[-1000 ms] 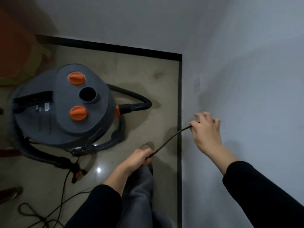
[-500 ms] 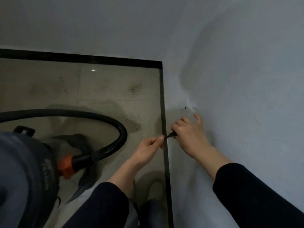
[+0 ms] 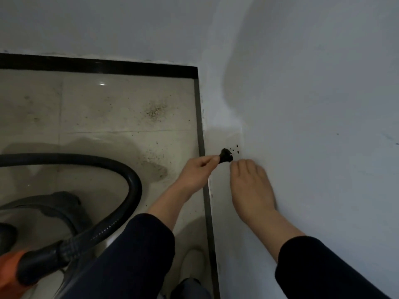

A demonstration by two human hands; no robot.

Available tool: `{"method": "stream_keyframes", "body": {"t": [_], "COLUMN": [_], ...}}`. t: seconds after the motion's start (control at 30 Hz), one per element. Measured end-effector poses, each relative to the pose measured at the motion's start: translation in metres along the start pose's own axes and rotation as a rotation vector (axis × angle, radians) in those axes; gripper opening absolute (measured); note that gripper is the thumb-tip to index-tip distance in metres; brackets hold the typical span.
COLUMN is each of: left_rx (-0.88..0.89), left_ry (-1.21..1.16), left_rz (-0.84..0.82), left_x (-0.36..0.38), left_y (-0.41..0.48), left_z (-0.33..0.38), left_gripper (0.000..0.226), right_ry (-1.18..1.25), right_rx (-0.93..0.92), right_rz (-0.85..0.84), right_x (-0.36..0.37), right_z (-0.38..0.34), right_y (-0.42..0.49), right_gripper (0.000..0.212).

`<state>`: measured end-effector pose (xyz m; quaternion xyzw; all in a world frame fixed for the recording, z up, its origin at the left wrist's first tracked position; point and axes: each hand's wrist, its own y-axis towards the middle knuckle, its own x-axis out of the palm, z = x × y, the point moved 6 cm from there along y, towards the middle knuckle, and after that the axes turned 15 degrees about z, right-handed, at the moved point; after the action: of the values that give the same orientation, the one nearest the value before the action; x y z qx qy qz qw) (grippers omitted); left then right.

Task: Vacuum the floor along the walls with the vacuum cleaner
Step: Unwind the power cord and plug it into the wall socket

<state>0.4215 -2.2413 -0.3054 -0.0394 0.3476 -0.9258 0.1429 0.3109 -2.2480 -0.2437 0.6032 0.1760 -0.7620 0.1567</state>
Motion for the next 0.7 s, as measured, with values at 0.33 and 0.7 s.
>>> {"method": "stream_keyframes", "body": {"t": [0.33, 0.7], "left_rx": [0.138, 0.210], "left_ry": [0.179, 0.324], "left_rz": [0.004, -0.118], "left_x": [0.026, 0.027], "left_y": [0.044, 0.058], "left_z": [-0.006, 0.007], "left_gripper": [0.028, 0.020], "right_ry": [-0.434, -0.331], "right_rx": [-0.522, -0.481], "right_rz": [-0.347, -0.359], "right_x": [0.021, 0.013], "right_z": [-0.003, -0.006], "right_y": [-0.015, -0.011], "right_gripper": [0.059, 0.058]}}
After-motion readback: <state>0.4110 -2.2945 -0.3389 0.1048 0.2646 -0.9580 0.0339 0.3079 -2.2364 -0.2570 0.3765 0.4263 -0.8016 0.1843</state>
